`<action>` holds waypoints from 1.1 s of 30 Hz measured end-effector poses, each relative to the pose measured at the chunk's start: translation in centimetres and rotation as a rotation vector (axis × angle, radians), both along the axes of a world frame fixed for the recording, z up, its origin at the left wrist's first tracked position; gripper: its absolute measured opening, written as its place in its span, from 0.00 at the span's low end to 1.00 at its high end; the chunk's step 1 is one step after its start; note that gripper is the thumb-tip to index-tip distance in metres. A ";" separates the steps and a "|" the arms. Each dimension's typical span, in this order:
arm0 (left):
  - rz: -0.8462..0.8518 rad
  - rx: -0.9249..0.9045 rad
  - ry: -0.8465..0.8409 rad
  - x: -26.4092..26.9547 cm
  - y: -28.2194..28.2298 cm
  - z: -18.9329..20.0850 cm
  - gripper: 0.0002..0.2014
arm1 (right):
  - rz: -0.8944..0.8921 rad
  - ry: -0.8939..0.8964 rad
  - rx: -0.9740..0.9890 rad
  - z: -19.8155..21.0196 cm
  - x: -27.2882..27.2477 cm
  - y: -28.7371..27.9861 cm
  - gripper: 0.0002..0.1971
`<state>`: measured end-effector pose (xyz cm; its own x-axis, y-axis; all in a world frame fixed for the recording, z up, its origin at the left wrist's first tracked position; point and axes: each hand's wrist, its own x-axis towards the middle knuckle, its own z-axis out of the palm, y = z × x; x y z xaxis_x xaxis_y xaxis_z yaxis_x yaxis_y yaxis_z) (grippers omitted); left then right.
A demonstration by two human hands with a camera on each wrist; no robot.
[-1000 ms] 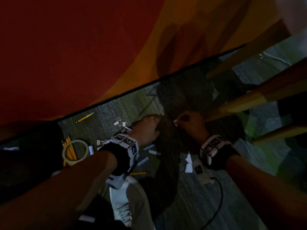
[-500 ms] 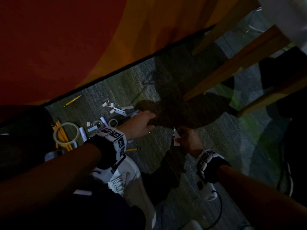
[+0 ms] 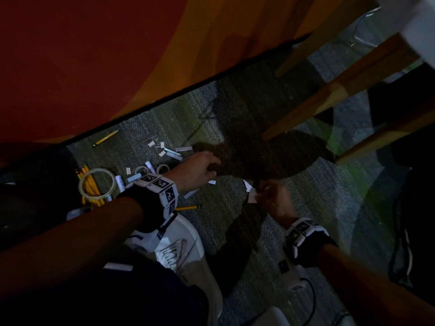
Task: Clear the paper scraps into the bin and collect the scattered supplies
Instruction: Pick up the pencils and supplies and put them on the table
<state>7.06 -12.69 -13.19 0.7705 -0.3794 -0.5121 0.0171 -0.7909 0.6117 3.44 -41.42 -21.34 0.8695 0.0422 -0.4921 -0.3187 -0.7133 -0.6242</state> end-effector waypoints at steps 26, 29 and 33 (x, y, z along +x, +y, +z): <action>0.230 -0.181 -0.027 -2.7 5.4 3.4 0.17 | 0.143 -0.045 0.334 7.1 4.0 10.9 0.06; 0.367 -0.335 -0.016 -3.4 7.5 7.5 0.19 | 0.205 -0.079 0.507 12.0 5.7 16.4 0.05; 0.672 -0.487 -0.075 -4.8 11.9 13.6 0.15 | 0.336 -0.086 0.620 19.5 7.4 23.8 0.07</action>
